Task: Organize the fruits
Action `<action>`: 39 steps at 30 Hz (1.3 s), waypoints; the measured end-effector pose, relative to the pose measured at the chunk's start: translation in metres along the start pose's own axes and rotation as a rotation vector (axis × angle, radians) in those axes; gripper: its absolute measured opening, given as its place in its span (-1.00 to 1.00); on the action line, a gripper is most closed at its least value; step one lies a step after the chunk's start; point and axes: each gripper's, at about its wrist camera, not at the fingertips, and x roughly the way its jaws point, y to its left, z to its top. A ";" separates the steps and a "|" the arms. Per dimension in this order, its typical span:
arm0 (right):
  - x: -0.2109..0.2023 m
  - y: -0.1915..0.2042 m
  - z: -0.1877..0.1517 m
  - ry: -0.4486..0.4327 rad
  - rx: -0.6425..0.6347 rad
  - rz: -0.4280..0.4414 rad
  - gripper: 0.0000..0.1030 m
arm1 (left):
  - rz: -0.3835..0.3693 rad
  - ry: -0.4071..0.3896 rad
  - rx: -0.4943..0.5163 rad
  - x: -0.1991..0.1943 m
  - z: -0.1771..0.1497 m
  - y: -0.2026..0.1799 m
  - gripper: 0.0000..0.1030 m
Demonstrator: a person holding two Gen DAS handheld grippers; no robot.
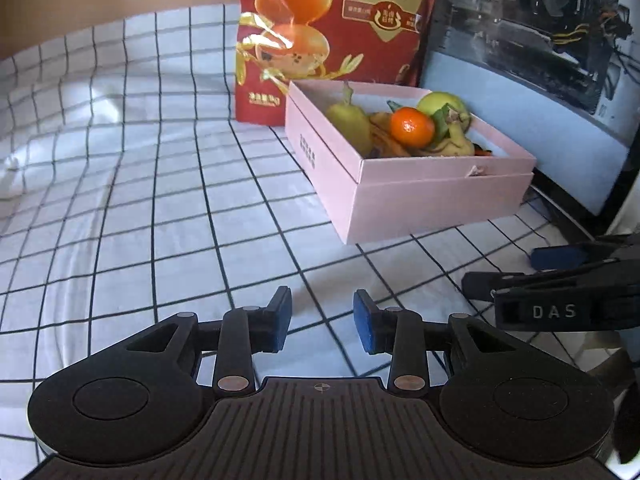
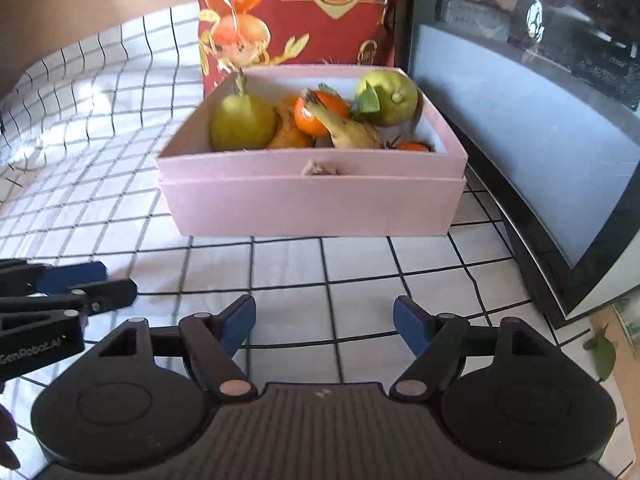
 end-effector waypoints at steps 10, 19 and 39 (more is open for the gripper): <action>0.018 -0.032 0.007 -0.041 -0.053 0.044 1.00 | 0.133 -0.069 -0.031 0.011 -0.003 -0.040 -0.09; 0.021 -0.036 0.002 -0.126 -0.073 0.079 1.00 | 0.158 -0.069 -0.036 0.011 -0.003 -0.044 -0.09; 0.020 -0.037 0.002 -0.126 -0.072 0.080 1.00 | 0.156 -0.067 -0.034 0.011 -0.003 -0.043 -0.07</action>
